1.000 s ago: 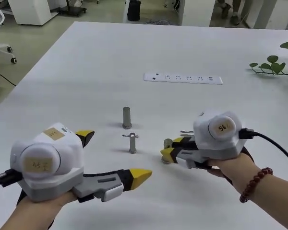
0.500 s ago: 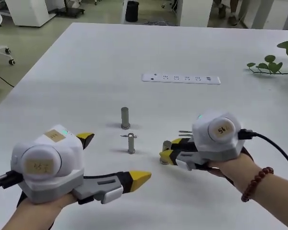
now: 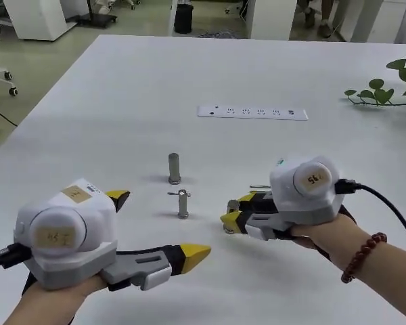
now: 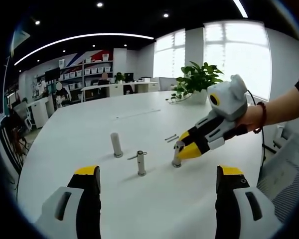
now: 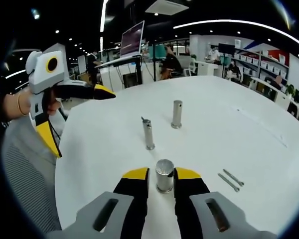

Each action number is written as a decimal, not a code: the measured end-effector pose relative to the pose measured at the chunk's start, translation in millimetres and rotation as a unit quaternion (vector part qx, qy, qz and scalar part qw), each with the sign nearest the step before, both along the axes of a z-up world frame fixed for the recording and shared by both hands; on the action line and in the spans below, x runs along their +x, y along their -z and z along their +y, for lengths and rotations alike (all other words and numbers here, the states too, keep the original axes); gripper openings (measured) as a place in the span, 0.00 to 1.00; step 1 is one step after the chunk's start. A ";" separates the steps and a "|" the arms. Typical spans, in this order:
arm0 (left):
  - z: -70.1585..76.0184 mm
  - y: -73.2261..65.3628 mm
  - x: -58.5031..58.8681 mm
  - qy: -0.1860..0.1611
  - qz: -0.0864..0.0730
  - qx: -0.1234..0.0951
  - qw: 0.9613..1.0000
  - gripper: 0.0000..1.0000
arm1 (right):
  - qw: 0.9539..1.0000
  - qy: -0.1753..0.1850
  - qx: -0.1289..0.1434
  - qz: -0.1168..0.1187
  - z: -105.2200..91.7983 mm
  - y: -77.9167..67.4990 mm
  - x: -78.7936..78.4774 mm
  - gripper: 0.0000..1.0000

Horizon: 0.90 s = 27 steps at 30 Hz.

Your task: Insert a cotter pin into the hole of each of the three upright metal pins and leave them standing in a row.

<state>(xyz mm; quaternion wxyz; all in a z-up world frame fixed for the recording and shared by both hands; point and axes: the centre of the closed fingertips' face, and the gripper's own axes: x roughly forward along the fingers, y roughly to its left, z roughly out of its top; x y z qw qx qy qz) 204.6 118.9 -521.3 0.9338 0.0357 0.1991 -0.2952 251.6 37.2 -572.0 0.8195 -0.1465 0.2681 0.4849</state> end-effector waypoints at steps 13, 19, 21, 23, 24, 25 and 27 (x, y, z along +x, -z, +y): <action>-0.7 -1.3 -0.3 -0.001 -0.002 0.002 1.000 0.96 | 1.000 -0.018 -0.017 0.002 -16.4 -10.0 0.0 0.18; -0.7 -0.9 -0.1 0.000 -0.003 0.007 1.000 0.96 | 1.000 -0.011 -0.020 0.011 -24.1 -12.0 6.6 0.19; -1.2 -0.9 -0.2 0.000 -0.003 0.007 1.000 0.96 | 1.000 -0.009 -0.024 0.010 -27.2 -10.8 7.9 0.18; -1.6 -0.7 0.2 0.000 -0.003 0.007 1.000 0.96 | 0.999 -0.003 -0.035 0.010 -32.4 -7.5 11.8 0.17; -1.8 -0.5 0.3 0.000 -0.003 0.008 1.000 0.96 | 0.999 -0.002 -0.038 0.010 -34.2 -6.8 13.6 0.17; -2.3 -0.7 0.5 0.000 -0.004 0.007 1.000 0.96 | 0.999 0.001 -0.039 0.009 -35.9 -6.8 15.2 0.17; -2.6 -0.8 1.3 0.000 -0.004 0.006 1.000 0.96 | 0.999 0.004 -0.046 0.012 -39.4 -5.6 17.6 0.17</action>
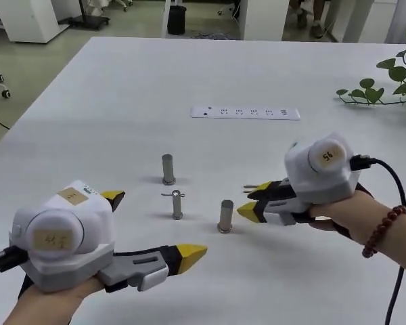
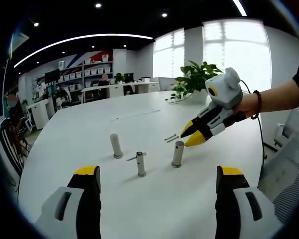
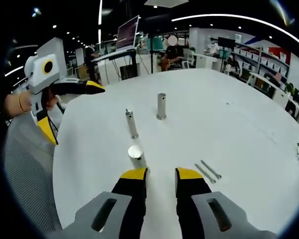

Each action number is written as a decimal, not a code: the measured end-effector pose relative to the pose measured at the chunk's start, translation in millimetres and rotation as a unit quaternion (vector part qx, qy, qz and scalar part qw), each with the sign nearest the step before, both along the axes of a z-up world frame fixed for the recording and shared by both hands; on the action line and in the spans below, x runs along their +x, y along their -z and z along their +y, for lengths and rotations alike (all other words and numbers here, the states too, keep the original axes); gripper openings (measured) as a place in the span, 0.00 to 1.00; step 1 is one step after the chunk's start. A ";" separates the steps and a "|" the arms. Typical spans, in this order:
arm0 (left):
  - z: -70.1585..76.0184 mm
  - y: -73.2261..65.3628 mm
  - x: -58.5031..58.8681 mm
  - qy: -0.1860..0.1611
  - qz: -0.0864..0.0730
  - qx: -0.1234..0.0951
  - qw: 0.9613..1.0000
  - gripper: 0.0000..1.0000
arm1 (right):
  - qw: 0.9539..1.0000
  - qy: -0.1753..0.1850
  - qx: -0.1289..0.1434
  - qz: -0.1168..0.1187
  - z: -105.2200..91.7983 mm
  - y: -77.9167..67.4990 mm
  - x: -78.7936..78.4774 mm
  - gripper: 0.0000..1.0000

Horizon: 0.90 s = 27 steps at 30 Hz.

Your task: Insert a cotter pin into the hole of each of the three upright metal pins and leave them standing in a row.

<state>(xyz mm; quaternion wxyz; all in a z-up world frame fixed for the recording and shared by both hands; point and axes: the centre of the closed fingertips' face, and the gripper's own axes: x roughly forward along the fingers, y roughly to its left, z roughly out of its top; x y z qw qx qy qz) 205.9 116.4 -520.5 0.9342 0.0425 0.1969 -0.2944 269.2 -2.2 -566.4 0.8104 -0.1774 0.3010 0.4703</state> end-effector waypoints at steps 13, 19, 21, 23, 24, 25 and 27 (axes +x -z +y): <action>-2.4 3.4 2.0 0.006 0.001 0.009 1.000 0.94 | 0.997 -0.014 -0.069 -0.007 -21.7 4.5 19.8 0.17; -1.8 6.3 3.6 0.004 0.002 0.019 1.000 0.90 | 0.996 -0.017 -0.089 0.004 -27.6 6.9 29.8 0.17; -2.3 6.3 4.3 0.005 0.002 0.017 1.000 0.90 | 0.995 -0.022 -0.100 0.004 -30.0 8.4 33.0 0.17; -2.8 6.2 5.0 0.005 0.002 0.015 1.000 0.90 | 0.994 -0.026 -0.108 0.006 -31.8 9.8 36.1 0.17; -3.2 6.3 5.3 0.005 0.002 0.013 1.000 0.90 | 0.993 -0.028 -0.112 0.010 -33.0 11.1 38.0 0.17; -3.4 6.6 5.7 0.005 0.003 0.012 1.000 0.91 | 0.993 -0.028 -0.115 0.009 -33.7 11.7 39.9 0.17; -4.0 6.9 6.1 0.007 0.003 0.012 1.000 0.91 | 0.991 -0.034 -0.125 0.011 -35.9 14.1 43.2 0.16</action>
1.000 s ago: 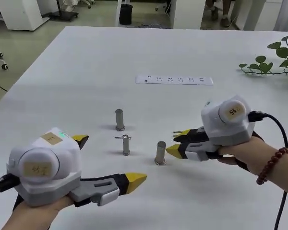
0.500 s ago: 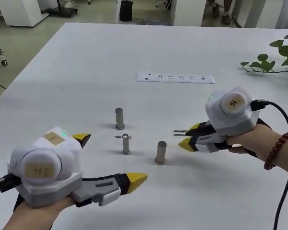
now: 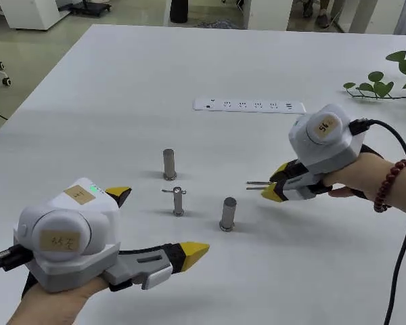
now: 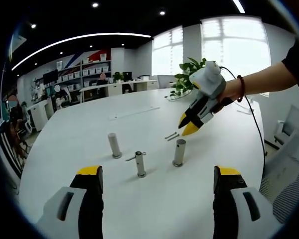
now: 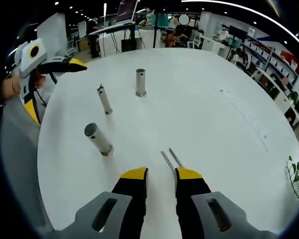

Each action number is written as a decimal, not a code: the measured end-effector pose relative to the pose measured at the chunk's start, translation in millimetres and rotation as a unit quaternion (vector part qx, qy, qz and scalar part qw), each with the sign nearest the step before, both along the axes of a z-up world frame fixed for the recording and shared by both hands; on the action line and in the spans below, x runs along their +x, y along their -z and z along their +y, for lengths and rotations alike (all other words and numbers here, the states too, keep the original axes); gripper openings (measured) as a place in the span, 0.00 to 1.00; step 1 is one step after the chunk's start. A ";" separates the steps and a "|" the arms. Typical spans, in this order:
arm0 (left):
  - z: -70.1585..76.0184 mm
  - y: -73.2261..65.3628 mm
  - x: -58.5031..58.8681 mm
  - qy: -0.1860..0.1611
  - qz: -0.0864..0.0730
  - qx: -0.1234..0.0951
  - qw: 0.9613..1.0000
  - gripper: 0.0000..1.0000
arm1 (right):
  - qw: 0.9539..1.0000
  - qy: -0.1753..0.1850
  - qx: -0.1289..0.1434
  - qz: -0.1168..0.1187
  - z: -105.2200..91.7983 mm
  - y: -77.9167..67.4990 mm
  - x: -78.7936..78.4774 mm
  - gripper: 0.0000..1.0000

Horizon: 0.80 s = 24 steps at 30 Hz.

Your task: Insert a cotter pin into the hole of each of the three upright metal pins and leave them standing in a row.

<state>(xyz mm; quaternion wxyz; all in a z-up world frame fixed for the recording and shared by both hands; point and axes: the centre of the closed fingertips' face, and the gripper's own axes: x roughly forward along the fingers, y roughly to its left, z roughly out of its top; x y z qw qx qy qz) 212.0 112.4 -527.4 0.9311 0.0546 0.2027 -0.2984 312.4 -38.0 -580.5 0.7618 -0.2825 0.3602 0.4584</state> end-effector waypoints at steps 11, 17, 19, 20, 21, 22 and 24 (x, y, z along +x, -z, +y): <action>0.8 3.5 -1.4 -0.001 0.002 -0.001 1.000 0.92 | 0.999 -0.007 -0.025 0.024 -4.3 18.9 10.9 0.13; 2.2 5.5 -1.7 -0.004 0.007 -0.002 1.000 0.91 | 0.999 -0.016 -0.039 0.029 -5.1 26.8 12.6 0.12; 2.4 6.3 -1.6 -0.003 0.007 -0.002 1.000 0.91 | 0.999 -0.016 -0.039 0.032 -5.4 27.9 13.1 0.11; 2.5 6.5 -1.7 -0.004 0.008 -0.002 1.000 0.91 | 0.998 -0.016 -0.041 0.034 -6.1 29.0 13.1 0.11; 3.0 7.1 -1.7 -0.005 0.009 -0.001 1.000 0.91 | 0.998 -0.017 -0.042 0.037 -7.4 29.2 12.9 0.11; 3.2 7.6 -1.9 -0.004 0.009 0.001 1.000 0.91 | 0.998 -0.013 -0.039 0.039 -7.0 28.4 13.9 0.10; 3.3 8.7 -2.4 -0.004 0.011 0.002 1.000 0.91 | 0.998 -0.013 -0.039 0.041 -7.7 28.6 14.2 0.10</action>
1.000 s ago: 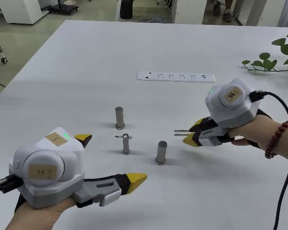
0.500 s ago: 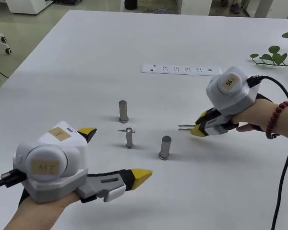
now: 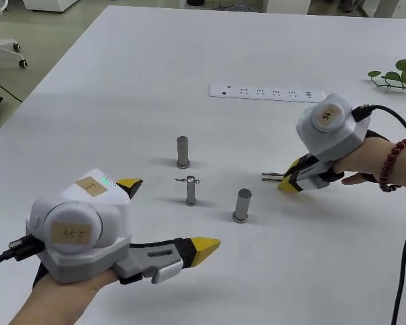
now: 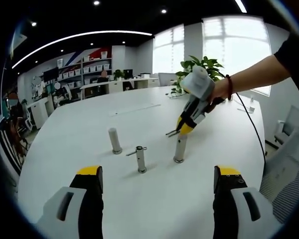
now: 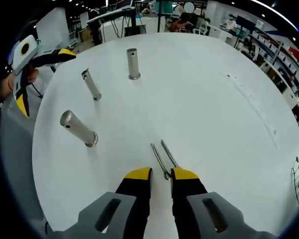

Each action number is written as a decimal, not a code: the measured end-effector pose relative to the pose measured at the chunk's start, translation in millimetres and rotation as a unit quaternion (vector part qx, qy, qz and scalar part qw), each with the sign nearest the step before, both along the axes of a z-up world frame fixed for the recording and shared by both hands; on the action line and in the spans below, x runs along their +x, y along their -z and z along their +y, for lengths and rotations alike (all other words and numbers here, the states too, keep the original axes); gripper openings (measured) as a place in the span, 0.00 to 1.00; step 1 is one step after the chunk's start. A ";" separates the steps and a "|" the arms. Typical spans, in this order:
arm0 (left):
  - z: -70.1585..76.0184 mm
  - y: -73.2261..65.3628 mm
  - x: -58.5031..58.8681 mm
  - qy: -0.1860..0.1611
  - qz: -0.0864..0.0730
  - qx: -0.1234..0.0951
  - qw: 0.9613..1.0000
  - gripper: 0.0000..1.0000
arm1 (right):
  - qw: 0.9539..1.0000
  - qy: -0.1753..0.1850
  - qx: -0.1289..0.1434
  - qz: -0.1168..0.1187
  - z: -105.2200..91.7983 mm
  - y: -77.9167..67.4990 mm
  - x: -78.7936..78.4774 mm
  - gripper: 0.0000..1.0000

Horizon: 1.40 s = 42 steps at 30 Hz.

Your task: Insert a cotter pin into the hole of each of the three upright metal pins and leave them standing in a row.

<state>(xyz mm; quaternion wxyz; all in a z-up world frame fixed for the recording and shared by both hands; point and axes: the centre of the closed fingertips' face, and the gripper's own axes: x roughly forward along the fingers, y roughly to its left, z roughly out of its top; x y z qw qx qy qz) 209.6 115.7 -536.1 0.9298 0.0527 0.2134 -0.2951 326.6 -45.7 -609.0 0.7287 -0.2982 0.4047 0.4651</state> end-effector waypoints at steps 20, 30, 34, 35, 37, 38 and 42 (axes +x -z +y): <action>-1.7 3.5 -2.0 0.004 0.013 -0.013 1.000 0.89 | 0.999 -0.040 -0.029 -0.011 0.0 1.8 -2.0 0.00; -3.8 0.5 -3.1 0.011 0.018 -0.018 1.000 0.84 | 0.998 -0.045 -0.008 -0.048 5.9 -11.2 -4.0 0.00; -6.7 -1.6 -3.0 0.015 0.020 -0.023 0.999 0.81 | 0.997 -0.051 -0.001 -0.061 6.4 -17.6 -3.1 0.00; -7.3 -2.2 -2.9 0.016 0.020 -0.024 0.999 0.80 | 0.997 -0.051 0.002 -0.063 7.1 -19.5 -4.7 0.00; -8.4 -3.9 -2.3 0.018 0.020 -0.027 0.999 0.78 | 0.996 -0.054 0.007 -0.069 8.6 -24.2 -8.1 0.00; -9.1 -4.5 -2.2 0.019 0.021 -0.029 0.999 0.76 | 0.996 -0.057 0.008 -0.073 9.1 -26.3 -9.5 0.00; -11.7 -7.6 0.0 0.023 0.022 -0.034 0.999 0.72 | 0.992 -0.077 0.023 -0.092 15.7 -36.6 -18.5 0.00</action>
